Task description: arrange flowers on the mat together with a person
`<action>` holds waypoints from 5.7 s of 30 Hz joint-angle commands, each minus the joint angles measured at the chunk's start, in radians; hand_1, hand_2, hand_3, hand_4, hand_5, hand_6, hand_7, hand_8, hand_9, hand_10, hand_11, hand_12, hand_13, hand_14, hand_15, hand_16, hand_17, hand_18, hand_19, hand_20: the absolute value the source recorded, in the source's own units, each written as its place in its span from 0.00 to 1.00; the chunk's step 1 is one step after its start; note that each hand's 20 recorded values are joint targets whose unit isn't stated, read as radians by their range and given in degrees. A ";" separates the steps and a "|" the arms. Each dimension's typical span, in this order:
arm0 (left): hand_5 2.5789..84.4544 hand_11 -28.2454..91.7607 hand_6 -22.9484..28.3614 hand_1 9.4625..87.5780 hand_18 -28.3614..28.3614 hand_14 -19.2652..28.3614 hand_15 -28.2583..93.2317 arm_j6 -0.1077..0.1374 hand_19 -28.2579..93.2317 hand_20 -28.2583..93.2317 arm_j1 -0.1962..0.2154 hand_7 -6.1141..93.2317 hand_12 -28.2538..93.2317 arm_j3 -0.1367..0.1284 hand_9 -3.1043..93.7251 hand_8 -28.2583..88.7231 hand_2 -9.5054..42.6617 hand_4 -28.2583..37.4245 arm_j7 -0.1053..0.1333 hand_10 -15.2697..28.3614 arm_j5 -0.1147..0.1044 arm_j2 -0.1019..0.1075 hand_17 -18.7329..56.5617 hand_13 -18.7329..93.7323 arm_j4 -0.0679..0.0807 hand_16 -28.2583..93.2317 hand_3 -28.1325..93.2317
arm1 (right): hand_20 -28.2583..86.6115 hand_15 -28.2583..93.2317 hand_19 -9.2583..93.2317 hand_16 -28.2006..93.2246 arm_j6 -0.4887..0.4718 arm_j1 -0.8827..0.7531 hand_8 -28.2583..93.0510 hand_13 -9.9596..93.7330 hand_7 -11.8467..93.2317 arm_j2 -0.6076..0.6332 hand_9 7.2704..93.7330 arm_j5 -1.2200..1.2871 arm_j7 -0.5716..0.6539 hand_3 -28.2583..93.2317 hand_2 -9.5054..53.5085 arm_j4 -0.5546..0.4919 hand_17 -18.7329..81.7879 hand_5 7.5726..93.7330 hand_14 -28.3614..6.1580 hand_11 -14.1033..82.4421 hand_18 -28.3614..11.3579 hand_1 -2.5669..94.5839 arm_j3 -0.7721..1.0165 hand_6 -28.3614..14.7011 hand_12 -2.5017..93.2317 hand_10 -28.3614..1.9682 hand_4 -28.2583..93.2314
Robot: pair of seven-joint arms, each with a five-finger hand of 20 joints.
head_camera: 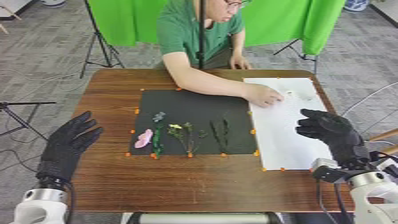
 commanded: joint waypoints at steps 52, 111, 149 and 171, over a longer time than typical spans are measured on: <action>0.47 0.47 0.54 0.24 0.91 0.78 0.52 -0.010 0.65 0.27 0.018 0.23 0.35 -0.011 0.39 0.17 0.27 0.04 -0.019 0.68 0.010 -0.003 0.21 0.45 0.001 0.22 0.80 | 0.49 0.56 0.62 0.41 -0.003 0.022 0.13 0.54 0.32 0.002 0.54 -0.021 0.008 0.95 0.25 0.011 0.34 0.53 0.44 0.39 0.20 0.24 -0.025 0.59 0.29 0.42 0.05; 0.47 0.47 0.54 0.24 0.91 0.78 0.52 0.028 0.65 0.27 0.050 0.23 0.35 -0.018 0.39 0.17 0.27 0.04 -0.006 0.68 0.014 0.023 0.21 0.45 -0.016 0.22 0.80 | 0.50 0.61 0.63 0.41 0.235 1.349 0.08 0.57 0.42 0.558 0.48 -1.273 0.533 0.97 0.00 0.745 0.37 0.45 0.70 0.37 0.32 0.39 -1.493 0.76 0.25 0.78 0.00; 0.47 0.47 0.54 0.24 0.91 0.78 0.52 0.017 0.65 0.27 0.038 0.23 0.35 -0.016 0.39 0.17 0.27 0.04 -0.015 0.68 0.017 0.020 0.21 0.45 -0.009 0.22 0.80 | 0.54 0.61 0.65 0.58 0.291 1.370 0.20 0.78 0.61 0.521 0.88 -1.271 0.511 0.90 0.00 0.815 0.43 0.67 0.81 0.33 0.37 0.52 -1.533 0.83 0.55 0.84 0.00; 0.47 0.47 0.54 0.24 0.91 0.78 0.52 0.009 0.65 0.27 0.034 0.23 0.35 -0.004 0.39 0.17 0.27 0.04 -0.021 0.68 0.020 0.020 0.21 0.45 -0.008 0.22 0.80 | 0.55 0.65 0.65 0.57 0.522 1.371 0.21 0.77 0.61 0.407 0.88 -1.280 0.293 0.92 0.00 0.464 0.43 0.68 0.78 0.35 0.36 0.51 -1.550 0.82 0.56 0.82 0.00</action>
